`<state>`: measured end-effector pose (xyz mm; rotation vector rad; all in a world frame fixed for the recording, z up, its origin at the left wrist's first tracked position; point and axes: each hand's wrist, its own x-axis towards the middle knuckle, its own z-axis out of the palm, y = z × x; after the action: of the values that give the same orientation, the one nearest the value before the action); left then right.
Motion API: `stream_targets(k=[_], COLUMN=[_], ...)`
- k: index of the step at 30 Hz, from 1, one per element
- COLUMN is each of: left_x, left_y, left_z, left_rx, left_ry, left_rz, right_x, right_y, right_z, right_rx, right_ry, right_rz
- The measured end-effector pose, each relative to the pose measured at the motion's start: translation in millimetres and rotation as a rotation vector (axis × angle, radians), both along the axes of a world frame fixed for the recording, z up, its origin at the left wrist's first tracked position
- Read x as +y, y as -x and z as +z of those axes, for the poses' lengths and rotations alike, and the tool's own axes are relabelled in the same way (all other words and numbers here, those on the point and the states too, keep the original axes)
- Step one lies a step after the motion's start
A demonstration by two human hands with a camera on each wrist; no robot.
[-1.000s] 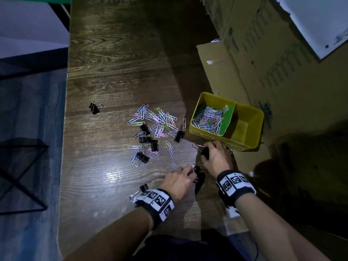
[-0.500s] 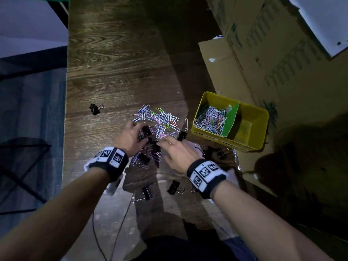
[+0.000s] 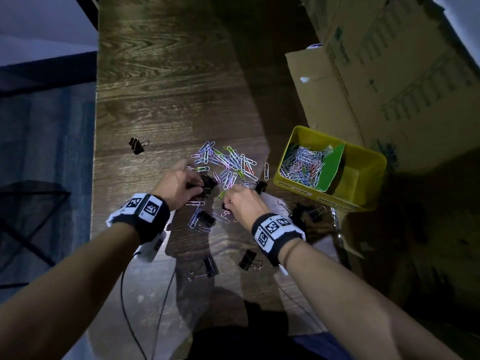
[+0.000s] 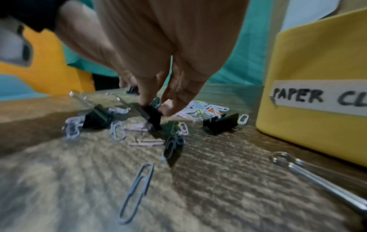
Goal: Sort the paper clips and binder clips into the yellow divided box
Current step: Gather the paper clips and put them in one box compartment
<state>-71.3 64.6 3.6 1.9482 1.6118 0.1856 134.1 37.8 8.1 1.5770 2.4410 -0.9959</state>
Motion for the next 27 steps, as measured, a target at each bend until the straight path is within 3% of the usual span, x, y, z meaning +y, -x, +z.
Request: stream_targets(k=[2, 6, 10, 15, 19, 22, 25, 27], left_x=[4.7, 9.7, 8.7, 7.0, 3.8, 2.7, -6.1, -16.6], left_y=[-3.8, -16.7, -22.3, -25.6, -14.6, 13.8, 48.0, 64.6], left_z=[-1.7, -9.9, -11.6, -11.2, -5.3, -2.5, -5.1, -8.5], left_rx=[0.028, 0.15, 0.072, -0.014, -0.176, -0.285, -0.244, -0.115], left_ry=[0.022, 0.063, 0.005, 0.007, -0.005, -0.013, 0.003, 0.033], left_rz=[-0.119, -0.237, -0.233, -0.21, -0.017, 0.204, 0.4, 0.435], right_x=[2.3, 0.7, -7.6, -20.4, -26.4, -30.2, -31.4, -30.6], right_y=[-9.8, -43.0, -79.1, -90.7, -66.7, -26.7, 14.5, 33.9], right_z=[9.6, 29.5, 27.5, 11.0, 10.2, 14.8, 16.3, 13.5], right_rx=[0.069, 0.061, -0.025, -0.161, -0.089, 0.039, 0.038, -0.04], right_ry=[0.033, -0.085, -0.105, -0.04, -0.254, -0.244, -0.069, -0.058], right_rz=[-0.121, -0.287, -0.373, -0.355, -0.238, 0.019, 0.3, 0.405])
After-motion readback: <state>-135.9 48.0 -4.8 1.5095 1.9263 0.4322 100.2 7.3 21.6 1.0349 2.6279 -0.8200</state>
